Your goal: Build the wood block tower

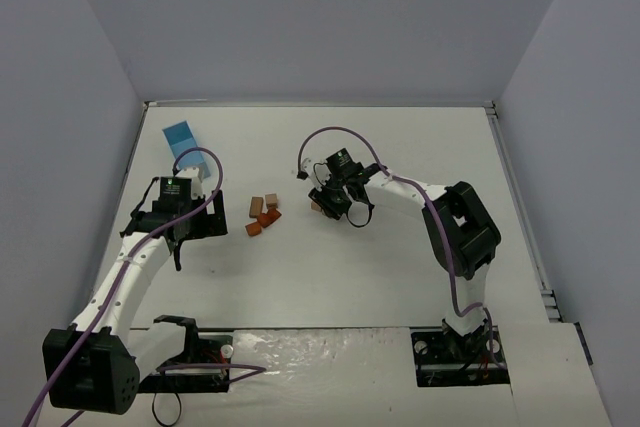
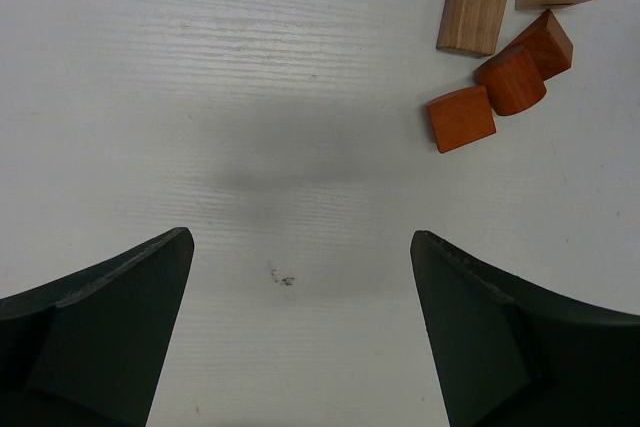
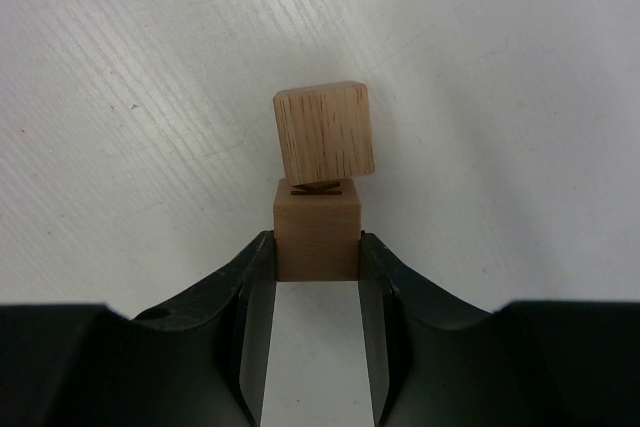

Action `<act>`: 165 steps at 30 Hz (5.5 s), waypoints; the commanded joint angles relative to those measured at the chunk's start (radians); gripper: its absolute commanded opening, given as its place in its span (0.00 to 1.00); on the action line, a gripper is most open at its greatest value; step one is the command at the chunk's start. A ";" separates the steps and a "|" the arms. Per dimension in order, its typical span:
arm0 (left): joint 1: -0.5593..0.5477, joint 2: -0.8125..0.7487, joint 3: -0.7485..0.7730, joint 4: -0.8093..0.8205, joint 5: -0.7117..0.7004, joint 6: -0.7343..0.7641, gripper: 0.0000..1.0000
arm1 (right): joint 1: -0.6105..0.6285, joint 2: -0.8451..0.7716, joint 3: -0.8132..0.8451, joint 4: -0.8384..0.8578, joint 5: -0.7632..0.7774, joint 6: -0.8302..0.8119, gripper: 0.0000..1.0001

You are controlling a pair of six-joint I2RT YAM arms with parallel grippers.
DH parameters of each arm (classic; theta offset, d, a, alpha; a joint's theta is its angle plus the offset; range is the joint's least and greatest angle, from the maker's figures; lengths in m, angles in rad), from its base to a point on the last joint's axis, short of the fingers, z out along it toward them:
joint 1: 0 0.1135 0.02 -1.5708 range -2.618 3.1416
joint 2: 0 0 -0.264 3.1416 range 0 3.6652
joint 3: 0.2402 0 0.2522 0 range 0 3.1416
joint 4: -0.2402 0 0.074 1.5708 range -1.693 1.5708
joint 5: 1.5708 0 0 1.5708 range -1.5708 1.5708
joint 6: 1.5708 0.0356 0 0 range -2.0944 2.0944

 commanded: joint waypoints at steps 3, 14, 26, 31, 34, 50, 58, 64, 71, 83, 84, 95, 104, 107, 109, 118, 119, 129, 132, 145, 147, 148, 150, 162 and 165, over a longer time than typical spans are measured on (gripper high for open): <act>-0.001 -0.020 0.019 0.040 -0.004 0.021 0.88 | -0.006 0.024 0.024 -0.006 -0.008 -0.030 0.08; -0.001 -0.023 0.019 0.040 -0.004 0.021 0.88 | -0.006 0.050 0.039 -0.007 0.015 -0.038 0.10; 0.000 -0.021 0.019 0.041 -0.004 0.021 0.88 | -0.006 0.047 0.039 -0.007 0.009 -0.041 0.18; -0.001 -0.021 0.019 0.042 -0.004 0.021 0.88 | -0.006 0.043 0.042 -0.007 -0.004 -0.033 0.38; 0.000 -0.021 0.019 0.041 -0.004 0.021 0.88 | -0.006 0.029 0.043 -0.007 -0.003 -0.029 0.48; -0.001 -0.024 0.020 0.041 -0.009 0.021 0.88 | 0.029 -0.072 0.239 -0.042 -0.009 -0.025 0.66; -0.001 -0.043 0.019 0.036 -0.014 0.022 0.88 | 0.099 0.064 0.400 -0.046 -0.074 -0.069 0.62; -0.001 -0.094 0.027 0.011 -0.021 0.009 0.88 | 0.133 0.169 0.498 -0.047 -0.122 -0.096 0.62; -0.001 -0.132 0.057 -0.033 -0.027 0.002 0.88 | 0.153 0.275 0.603 -0.047 -0.141 -0.104 0.59; -0.001 -0.147 0.052 -0.041 -0.010 -0.020 0.88 | 0.158 0.372 0.668 -0.045 -0.150 -0.105 0.54; -0.001 -0.146 0.051 -0.041 -0.010 -0.022 0.88 | 0.157 0.379 0.670 -0.046 -0.152 -0.105 0.54; -0.001 -0.140 0.045 -0.040 -0.005 -0.022 0.88 | 0.157 0.395 0.674 -0.047 -0.180 -0.098 0.45; -0.001 -0.132 0.043 -0.038 -0.007 -0.017 0.88 | 0.156 0.402 0.668 -0.049 -0.185 -0.095 0.38; -0.001 -0.130 0.039 -0.038 -0.008 -0.017 0.88 | 0.158 0.400 0.665 -0.050 -0.178 -0.095 0.39; -0.001 -0.127 0.038 -0.038 -0.007 -0.017 0.88 | 0.157 0.400 0.665 -0.050 -0.176 -0.094 0.39; 0.000 -0.127 0.032 -0.034 -0.005 -0.016 0.88 | 0.156 0.405 0.662 -0.053 -0.156 -0.092 0.39; -0.001 -0.126 0.031 -0.033 -0.004 -0.016 0.88 | 0.157 0.405 0.661 -0.053 -0.154 -0.092 0.39; 0.000 -0.127 0.023 -0.030 -0.004 -0.019 0.88 | 0.157 0.409 0.660 -0.053 -0.128 -0.093 0.45; -0.001 -0.129 0.023 -0.029 -0.003 -0.019 0.88 | 0.156 0.411 0.662 -0.051 -0.123 -0.091 0.47; -0.001 -0.127 0.020 -0.024 -0.004 -0.020 0.88 | 0.155 0.383 0.687 -0.051 -0.124 -0.081 0.23; -0.001 -0.124 0.020 -0.021 -0.004 -0.017 0.88 | 0.155 0.370 0.690 -0.051 -0.124 -0.079 0.16; -0.001 -0.122 0.021 -0.019 -0.004 -0.016 0.88 | 0.154 0.348 0.688 -0.051 -0.120 -0.077 0.11; -0.001 -0.118 0.023 -0.017 -0.004 -0.012 0.88 | 0.147 0.320 0.675 -0.051 -0.113 -0.073 0.03; 0.000 -0.077 0.029 0.042 -0.002 -0.008 0.88 | 0.045 -0.100 0.232 -0.045 0.002 -0.002 0.00; 0.000 -0.065 0.031 0.057 0.003 -0.010 0.88 | 0.031 -0.187 0.092 -0.036 0.029 0.021 0.00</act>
